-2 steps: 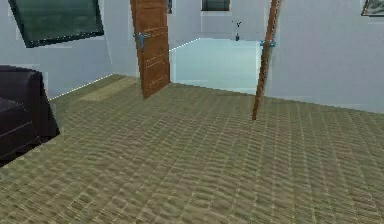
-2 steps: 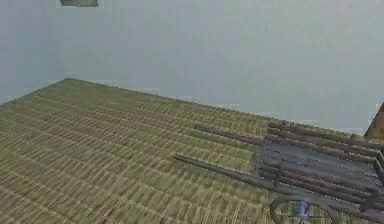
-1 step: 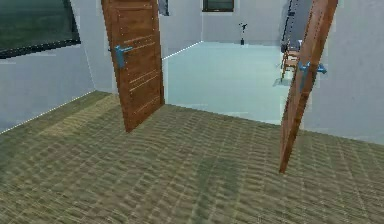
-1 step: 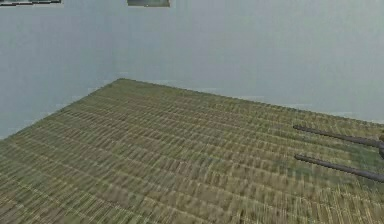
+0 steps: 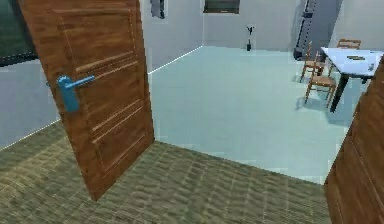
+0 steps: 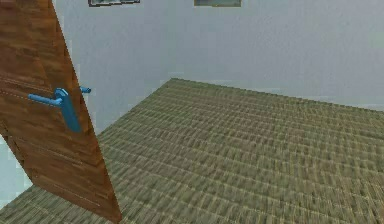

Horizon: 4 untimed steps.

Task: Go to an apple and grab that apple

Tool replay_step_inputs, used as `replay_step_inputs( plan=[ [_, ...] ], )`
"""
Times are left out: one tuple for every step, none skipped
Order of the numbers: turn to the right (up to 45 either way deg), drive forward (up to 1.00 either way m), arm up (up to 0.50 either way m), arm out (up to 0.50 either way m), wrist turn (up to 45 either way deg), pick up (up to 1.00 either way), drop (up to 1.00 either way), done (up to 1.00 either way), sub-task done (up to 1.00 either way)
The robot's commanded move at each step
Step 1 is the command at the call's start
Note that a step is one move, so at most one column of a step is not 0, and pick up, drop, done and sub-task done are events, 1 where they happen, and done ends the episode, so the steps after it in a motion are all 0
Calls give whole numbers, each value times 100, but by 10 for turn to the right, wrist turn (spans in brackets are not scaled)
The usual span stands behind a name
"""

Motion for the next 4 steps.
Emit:
replay_step_inputs(
  plan=[
    [30,0,0,0,0,0,0,0,0],
    [0,55,0,0,0,0,0,0,0],
    [180,0,0,0,0,0,0,0,0],
    [0,100,0,0,0,0,0,0,0]
  ],
)
